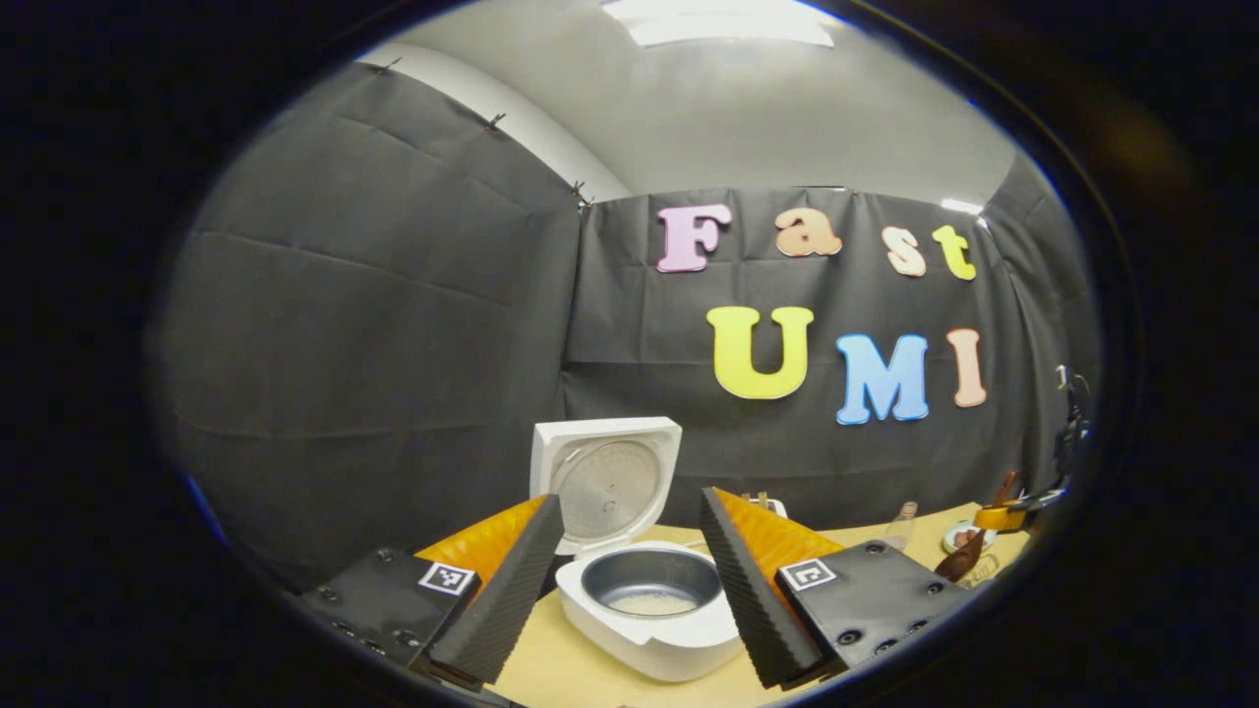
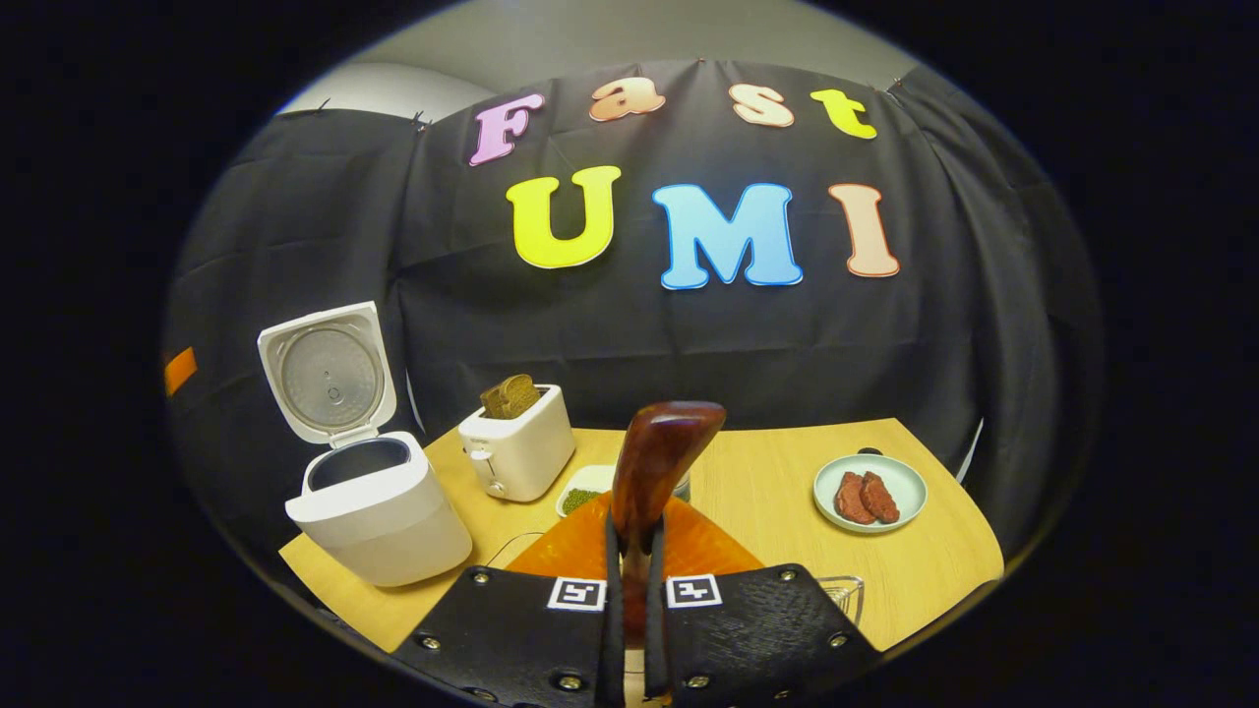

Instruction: Close the left gripper, press the button to open the rice cooker; take a wooden spoon from the chopstick holder with the right hand, scoop a spoonful of rice and pour it into the rice cooker, then put the wooden spoon back into the chopstick holder.

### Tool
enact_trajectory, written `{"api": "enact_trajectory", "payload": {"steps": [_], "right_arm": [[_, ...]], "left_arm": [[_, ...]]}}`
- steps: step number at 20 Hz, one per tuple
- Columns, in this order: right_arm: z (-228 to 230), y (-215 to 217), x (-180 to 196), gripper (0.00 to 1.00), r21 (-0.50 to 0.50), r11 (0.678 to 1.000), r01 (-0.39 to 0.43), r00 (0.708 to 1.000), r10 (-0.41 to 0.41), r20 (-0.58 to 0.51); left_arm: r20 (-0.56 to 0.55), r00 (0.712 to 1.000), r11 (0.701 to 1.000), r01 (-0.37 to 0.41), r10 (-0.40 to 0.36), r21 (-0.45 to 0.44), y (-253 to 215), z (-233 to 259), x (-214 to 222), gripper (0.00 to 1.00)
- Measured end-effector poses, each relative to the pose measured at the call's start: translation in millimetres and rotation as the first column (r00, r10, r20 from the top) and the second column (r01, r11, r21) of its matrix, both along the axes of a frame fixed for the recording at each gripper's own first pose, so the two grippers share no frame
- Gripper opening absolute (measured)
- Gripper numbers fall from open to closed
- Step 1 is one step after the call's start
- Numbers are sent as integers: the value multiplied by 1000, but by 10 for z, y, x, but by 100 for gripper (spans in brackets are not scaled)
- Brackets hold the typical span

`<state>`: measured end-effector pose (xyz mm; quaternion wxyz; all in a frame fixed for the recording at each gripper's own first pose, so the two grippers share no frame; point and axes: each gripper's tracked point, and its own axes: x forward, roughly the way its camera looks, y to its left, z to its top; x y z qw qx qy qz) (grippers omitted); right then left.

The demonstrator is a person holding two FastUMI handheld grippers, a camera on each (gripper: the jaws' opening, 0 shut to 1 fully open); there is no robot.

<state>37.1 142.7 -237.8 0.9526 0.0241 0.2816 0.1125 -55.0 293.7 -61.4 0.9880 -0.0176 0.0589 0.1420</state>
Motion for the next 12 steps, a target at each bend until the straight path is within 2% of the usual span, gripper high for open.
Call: {"api": "enact_trajectory", "payload": {"steps": [9, 11, 12], "right_arm": [[-680, 242, 156, 8, -103, 995, 1, 1000, -1, 3], [-817, 285, 177, 8, -149, 989, -9, 1000, 11, 11], [-896, 307, 167, 8, -181, 983, -18, 1000, 20, 10]], "left_arm": [[-52, 999, 1000, -17, 17, -9, 289, -180, -166, 96], [-58, 998, 1000, -16, 16, -6, 306, -206, -165, 99], [-63, 998, 1000, -11, 11, -5, 304, -228, -165, 96]]}}
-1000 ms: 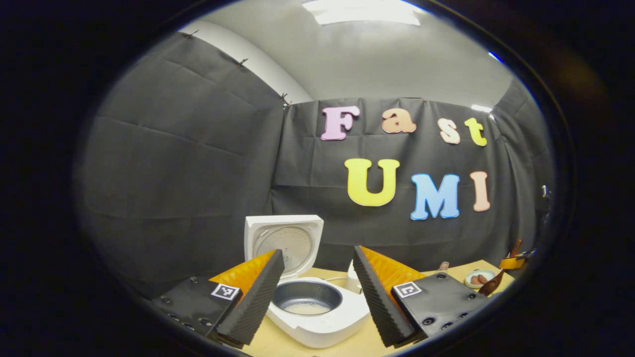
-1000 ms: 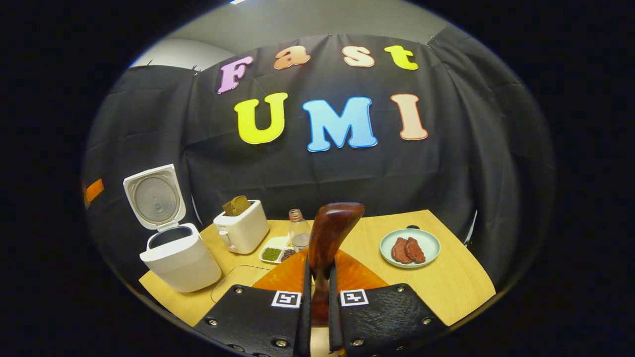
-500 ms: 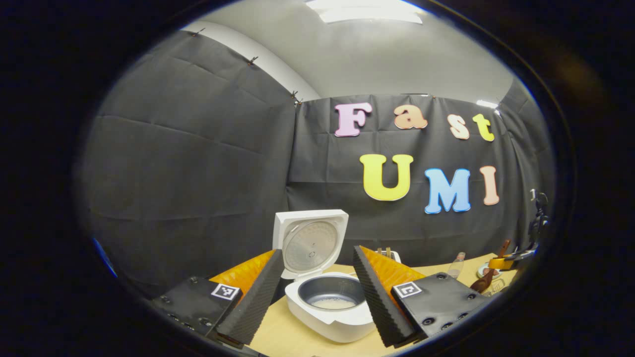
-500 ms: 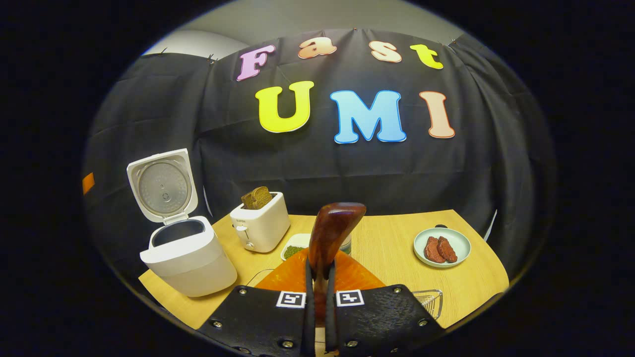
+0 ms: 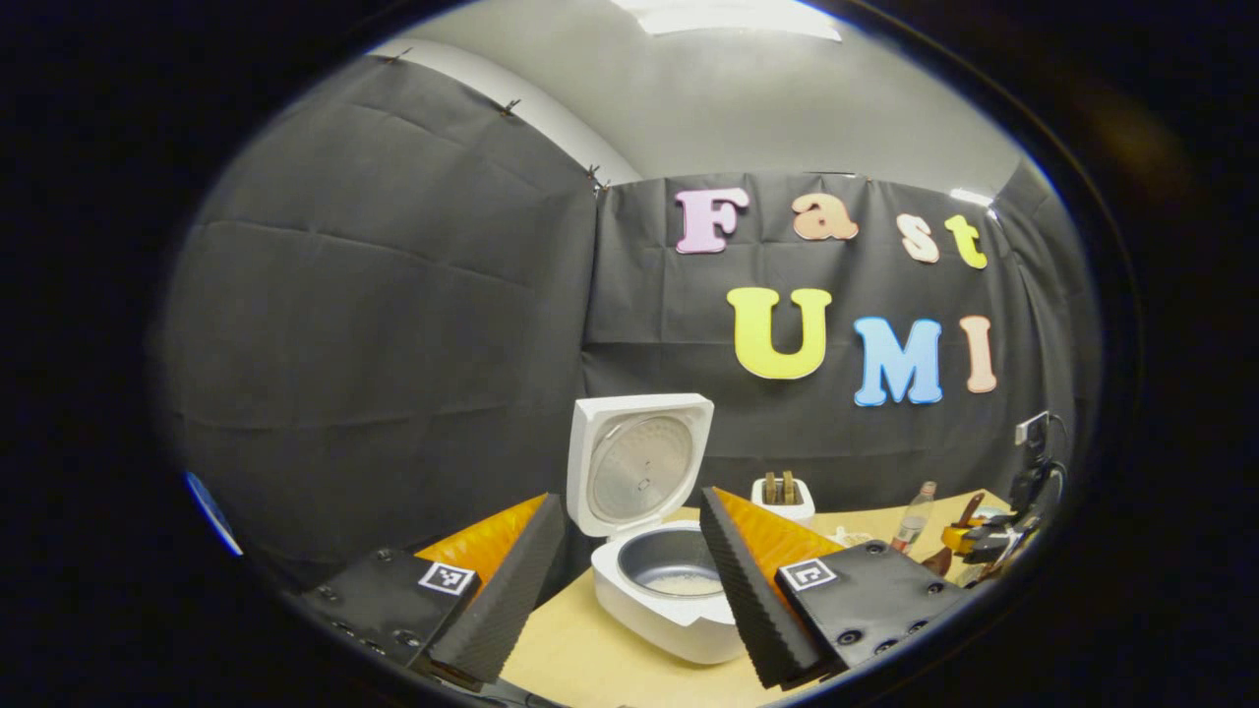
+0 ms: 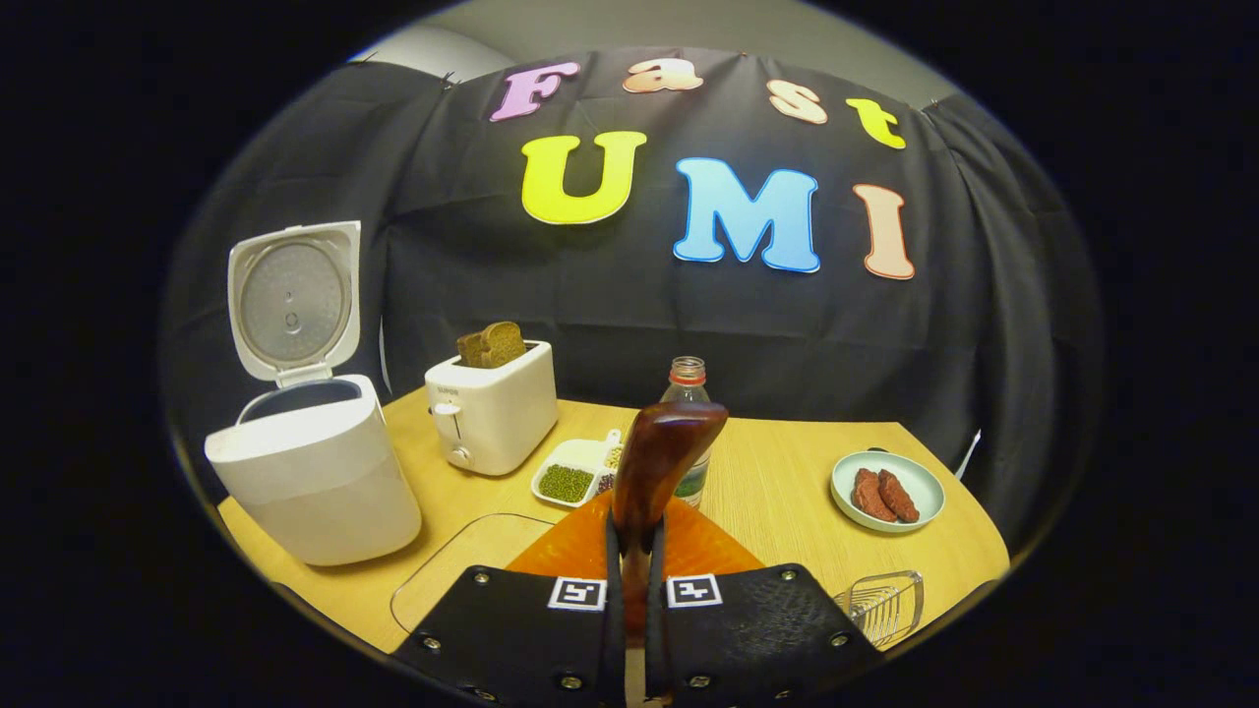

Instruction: Close the left gripper, press the button to open the rice cooker; take a wooden spoon from the chopstick holder with the right hand, scoop a spoonful of rice and pour it into the rice cooker, then put the wooden spoon back into the chopstick holder.

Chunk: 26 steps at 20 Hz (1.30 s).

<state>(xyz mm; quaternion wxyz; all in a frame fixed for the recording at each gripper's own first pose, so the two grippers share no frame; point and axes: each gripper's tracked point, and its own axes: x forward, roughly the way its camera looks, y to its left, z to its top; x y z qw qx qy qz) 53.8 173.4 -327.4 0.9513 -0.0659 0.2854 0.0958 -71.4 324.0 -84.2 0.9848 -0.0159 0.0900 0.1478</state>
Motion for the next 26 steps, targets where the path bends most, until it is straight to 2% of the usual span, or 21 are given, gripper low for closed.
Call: {"api": "enact_trajectory", "payload": {"steps": [3, 5, 8, 11, 13, 17, 21, 23, 25, 26], "right_arm": [[-165, 78, -43, 8, -89, 995, -35, 999, 34, -4], [-192, 180, -81, 8, -91, 995, -49, 999, 49, -2], [-285, 390, -150, 8, 4, 999, -54, 997, 54, -56], [-300, 444, -186, 8, 110, 994, 22, 994, -10, -110], [-321, 447, -213, 8, 210, 973, 94, 984, -58, -168], [-363, 347, -221, 8, 411, 875, 256, 947, -141, -290], [-371, 85, -242, 8, 554, 722, 414, 896, -217, -387], [-330, -55, -247, 8, 578, 679, 451, 883, -246, -400], [-222, -156, -227, 8, 598, 653, 466, 879, -260, -401], [-137, -182, -206, 8, 611, 642, 464, 881, -261, -395]], "left_arm": [[-13, 1000, 1000, 11, -10, 9, -19, -20, 4, 99], [-14, 1000, 1000, 12, -12, 4, -33, -44, 9, 99], [-24, 1000, 1000, 16, -16, -5, -59, -87, 10, 99], [-25, 999, 1000, 20, -20, 0, -87, -91, 44, 97], [-26, 999, 1000, 27, -27, -2, -127, -91, 36, 97], [-40, 998, 999, 43, -43, -16, -209, -136, 75, 97], [-39, 998, 999, 39, -39, 0, -188, -59, 99, 97], [-36, 998, 999, 41, -41, 0, -189, -55, 121, 99], [-33, 999, 999, 43, -44, -7, -196, -34, 138, 96], [-27, 998, 999, 48, -48, -11, -214, -38, 151, 99]]}}
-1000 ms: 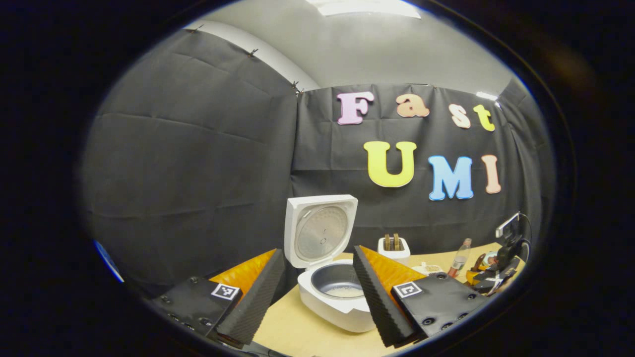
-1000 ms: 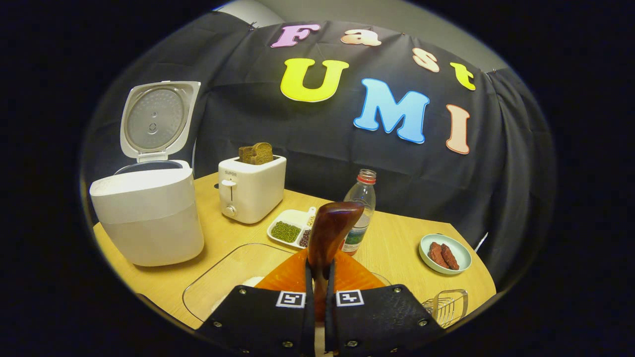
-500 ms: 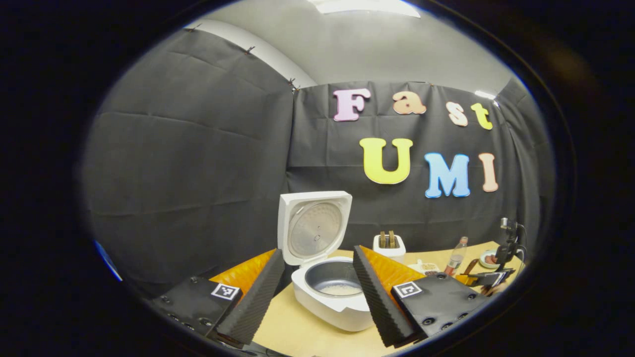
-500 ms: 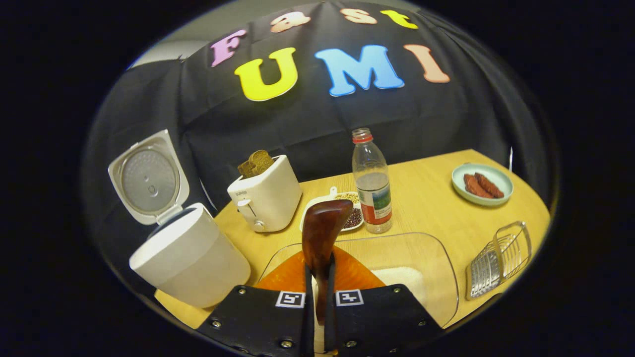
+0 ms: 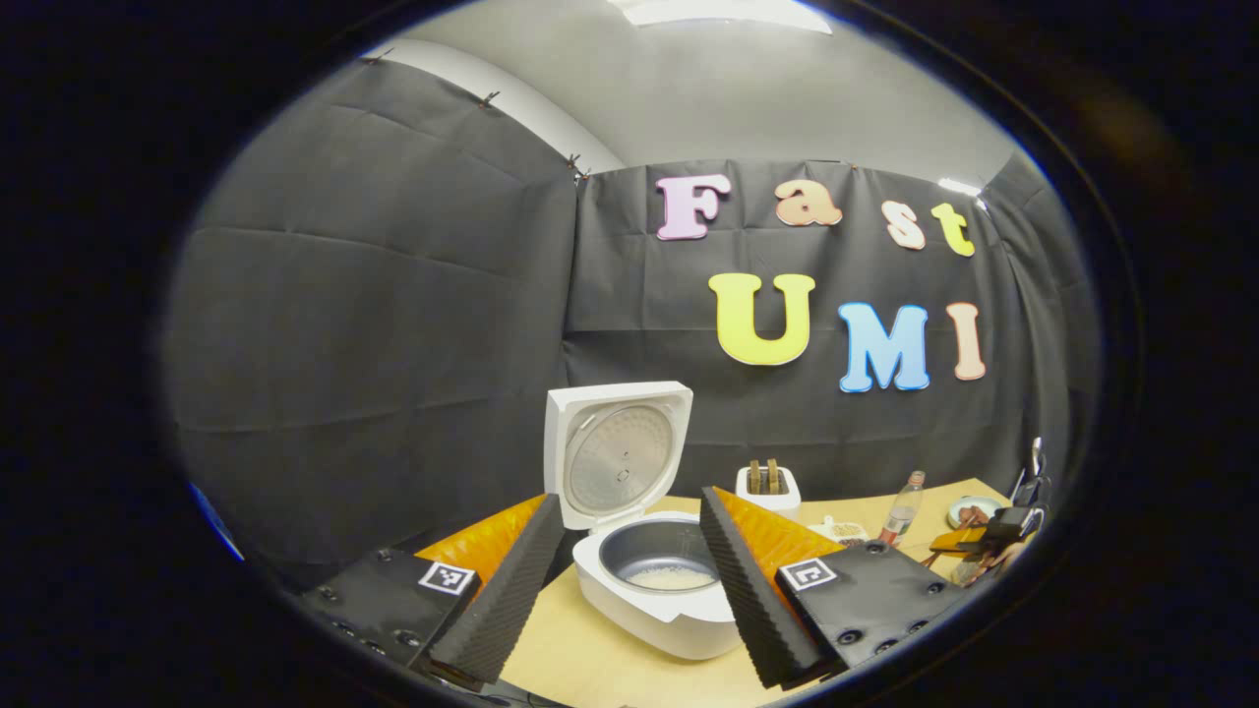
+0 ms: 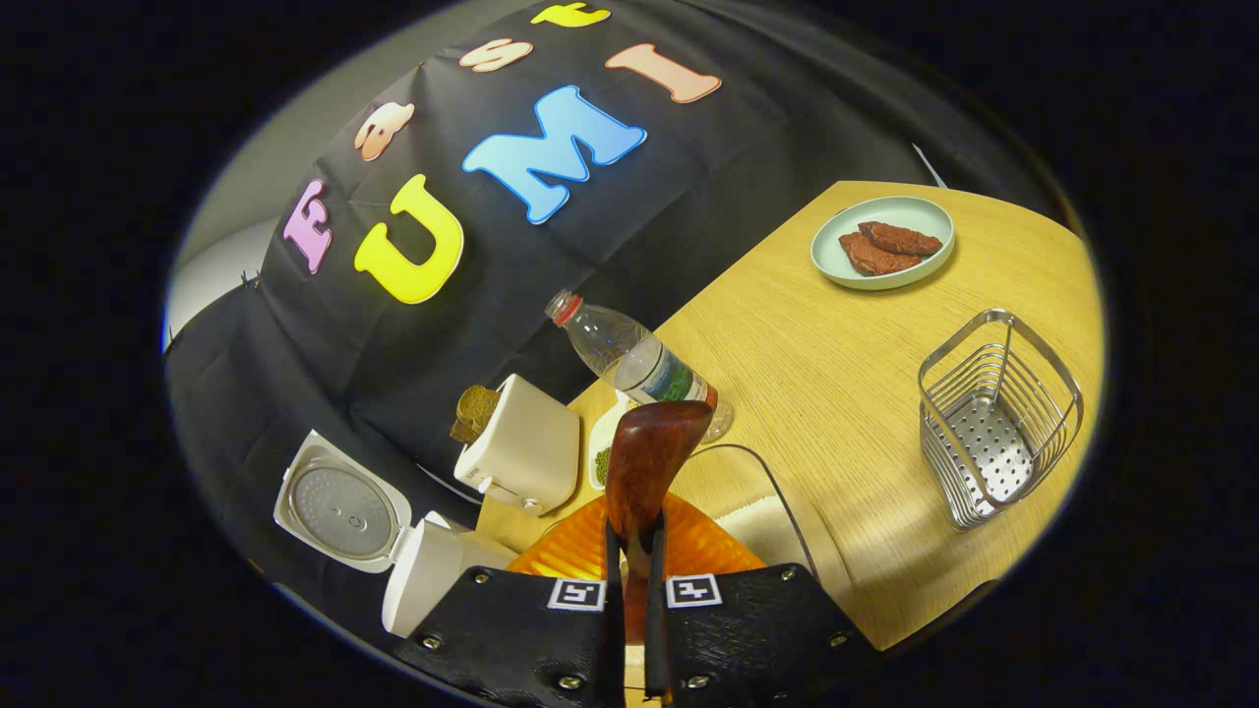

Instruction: Close the left gripper, press the button to open the rice cooker; take a wooden spoon from the chopstick holder with the right hand, scoop a spoonful of rice and pour it into the rice cooker, then put the wooden spoon back into the chopstick holder.

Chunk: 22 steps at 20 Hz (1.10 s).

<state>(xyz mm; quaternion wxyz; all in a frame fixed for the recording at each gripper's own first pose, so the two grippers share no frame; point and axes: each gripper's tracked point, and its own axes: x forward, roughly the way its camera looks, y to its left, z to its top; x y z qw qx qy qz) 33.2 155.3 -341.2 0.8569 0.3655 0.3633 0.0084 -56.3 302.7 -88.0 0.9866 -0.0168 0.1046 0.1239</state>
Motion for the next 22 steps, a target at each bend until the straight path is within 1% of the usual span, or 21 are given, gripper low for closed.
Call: {"api": "enact_trajectory", "payload": {"steps": [1, 5, 7, 9, 10, 11, 15, 19, 20, 21, 22], "right_arm": [[94, -25, 34, 8, 17, 1000, 9, 1000, -9, 11], [498, -25, 201, 8, 108, 993, 40, 997, -46, 55], [683, 28, 283, 8, 168, 984, 52, 996, -64, 68], [856, 113, 373, 8, 229, 972, 52, 994, -72, 82], [925, 171, 413, 8, 251, 967, 49, 993, -73, 88], [979, 229, 450, 8, 268, 962, 42, 993, -69, 93], [1182, 545, 583, 8, 335, 942, 8, 993, -48, 112], [1306, 917, 664, 8, 365, 930, -52, 992, 7, 125], [1333, 1022, 678, 8, 370, 926, -69, 991, 22, 129], [1357, 1134, 694, 8, 376, 923, -84, 991, 36, 132], [1361, 1273, 712, 8, 378, 920, -102, 989, 54, 136]], "left_arm": [[4, 1000, 1000, 4, -4, -4, -13, 10, 12, 97], [15, 1000, 999, 13, -12, -31, -58, -25, 25, 97], [21, 1000, 999, 8, -7, -37, -21, -32, 11, 99], [21, 1000, 999, 2, -1, -49, -2, -85, -8, 97], [17, 1000, 998, -4, 5, -60, 21, -125, -21, 99], [15, 1000, 997, -11, 13, -71, 45, -148, -37, 97], [9, 999, 996, -49, 50, -74, 194, -194, -147, 97], [10, 995, 993, -95, 96, -68, 333, -168, -273, 97], [8, 995, 993, -102, 103, -65, 349, -182, -303, 99], [3, 994, 992, -110, 110, -57, 380, -199, -332, 97], [-2, 993, 992, -116, 116, -49, 407, -229, -348, 97]]}}
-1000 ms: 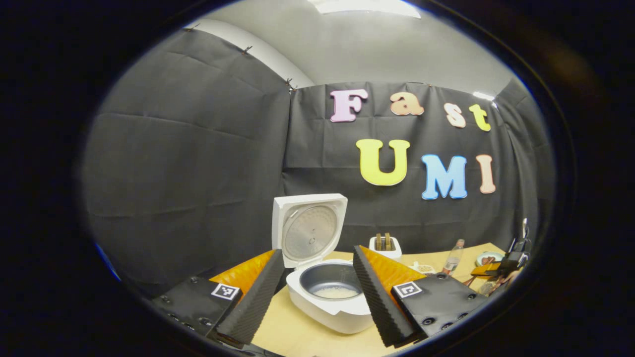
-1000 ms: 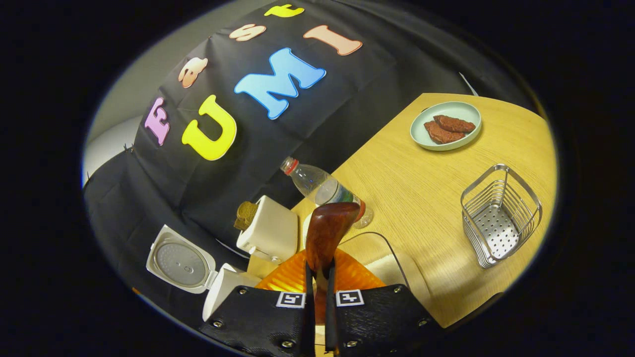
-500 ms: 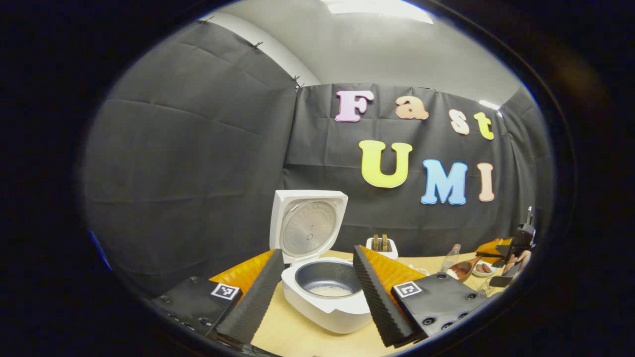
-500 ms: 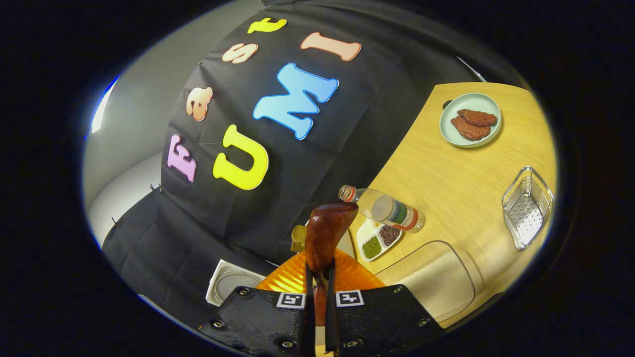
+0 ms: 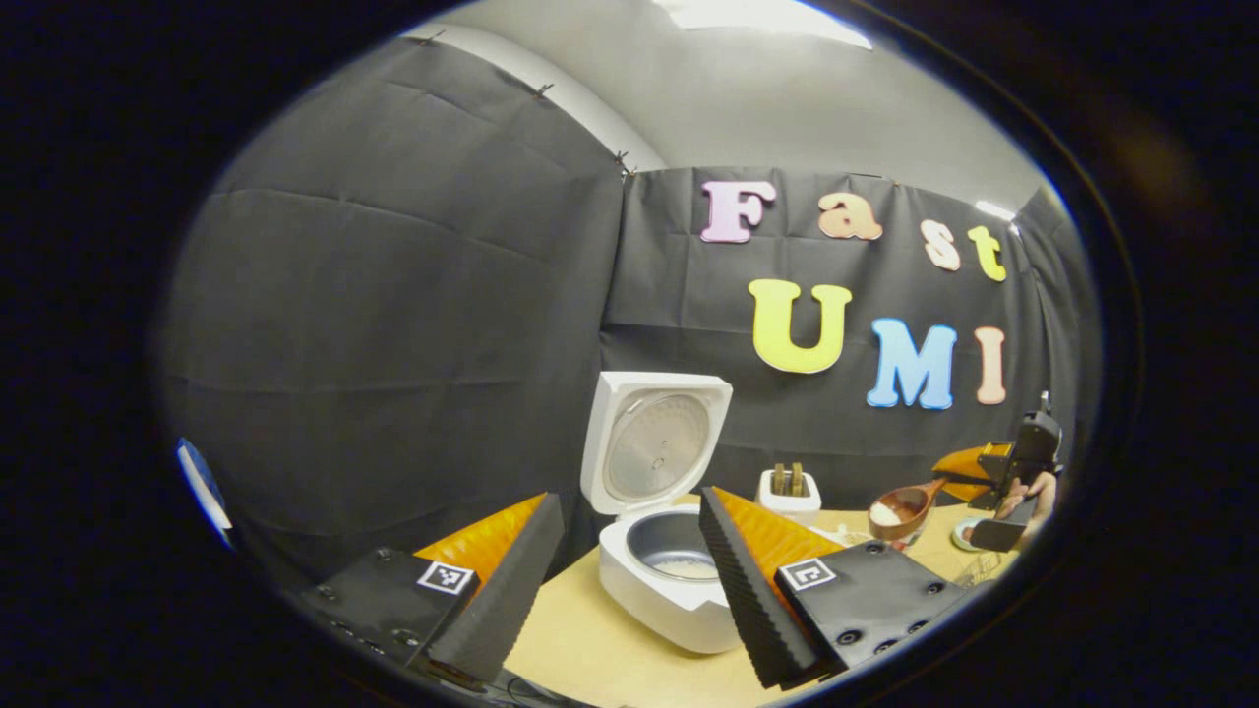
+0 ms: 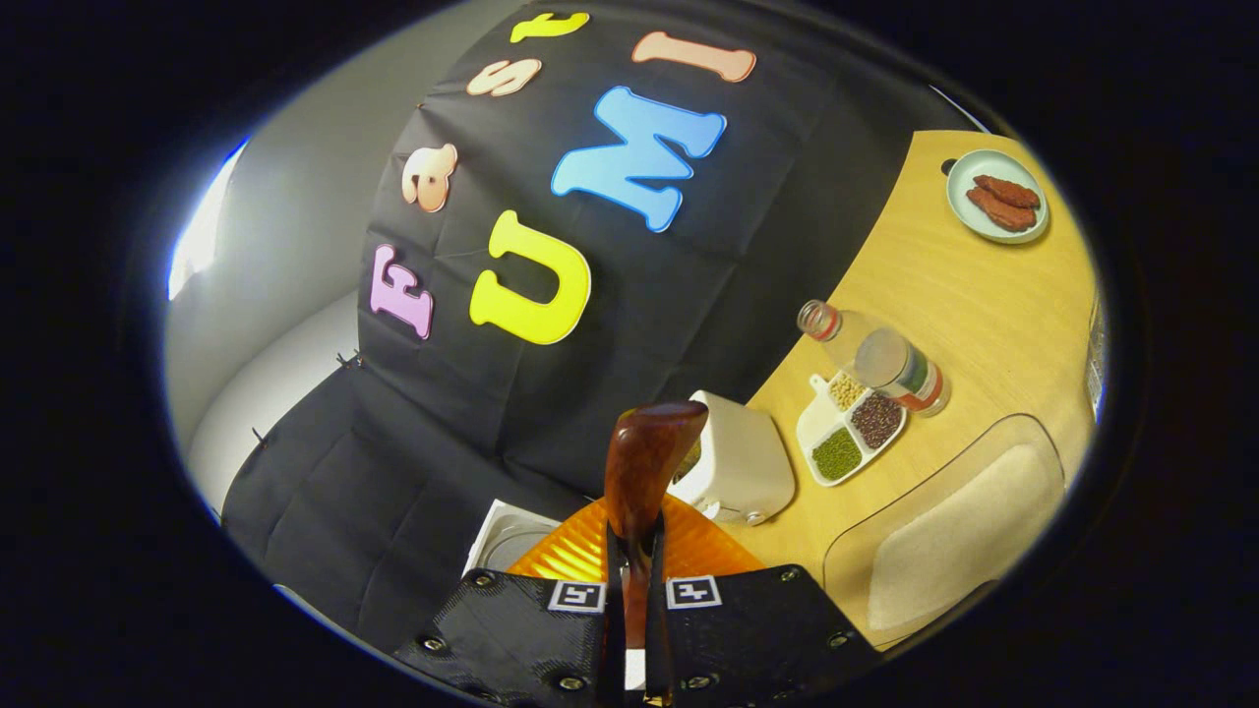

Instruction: Close the left gripper, press the button to open the rice cooker; take a wooden spoon from the chopstick holder with the right hand, scoop a spoonful of rice and pour it into the rice cooker, then put the wooden spoon back into the chopstick holder.

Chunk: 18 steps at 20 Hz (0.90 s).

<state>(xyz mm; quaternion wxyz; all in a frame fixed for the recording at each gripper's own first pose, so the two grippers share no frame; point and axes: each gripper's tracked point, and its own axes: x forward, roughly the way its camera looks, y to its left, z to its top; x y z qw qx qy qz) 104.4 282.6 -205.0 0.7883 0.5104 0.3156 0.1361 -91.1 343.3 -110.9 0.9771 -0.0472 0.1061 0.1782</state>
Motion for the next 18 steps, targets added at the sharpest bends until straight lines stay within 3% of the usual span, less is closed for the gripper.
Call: {"api": "enact_trajectory", "payload": {"steps": [10, 18], "right_arm": [[108, 1217, 132, 8, -20, 982, -187, 980, 187, 65], [-93, 2142, 132, 8, -115, 939, -326, 935, 338, 108]], "left_arm": [[-22, 997, 997, -70, 69, -20, 192, -75, -270, 97], [-33, 993, 993, -114, 113, -8, 324, -104, -505, 99]]}}
